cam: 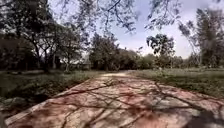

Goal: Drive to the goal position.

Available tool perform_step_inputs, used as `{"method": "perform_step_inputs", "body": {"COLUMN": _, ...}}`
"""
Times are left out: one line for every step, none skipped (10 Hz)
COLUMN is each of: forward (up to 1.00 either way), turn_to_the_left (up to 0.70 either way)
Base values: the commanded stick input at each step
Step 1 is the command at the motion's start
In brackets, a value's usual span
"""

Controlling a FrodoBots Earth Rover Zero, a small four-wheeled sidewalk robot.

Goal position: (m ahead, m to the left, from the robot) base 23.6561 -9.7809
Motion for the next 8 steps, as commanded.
{"method": "perform_step_inputs", "body": {"forward": 0.7, "turn_to_the_left": 0.0}}
{"method": "perform_step_inputs", "body": {"forward": 0.7, "turn_to_the_left": 0.0}}
{"method": "perform_step_inputs", "body": {"forward": 0.7, "turn_to_the_left": 0.0}}
{"method": "perform_step_inputs", "body": {"forward": 0.7, "turn_to_the_left": 0.0}}
{"method": "perform_step_inputs", "body": {"forward": 0.7, "turn_to_the_left": 0.0}}
{"method": "perform_step_inputs", "body": {"forward": 0.7, "turn_to_the_left": 0.0}}
{"method": "perform_step_inputs", "body": {"forward": 0.7, "turn_to_the_left": 0.0}}
{"method": "perform_step_inputs", "body": {"forward": 0.7, "turn_to_the_left": 0.0}}
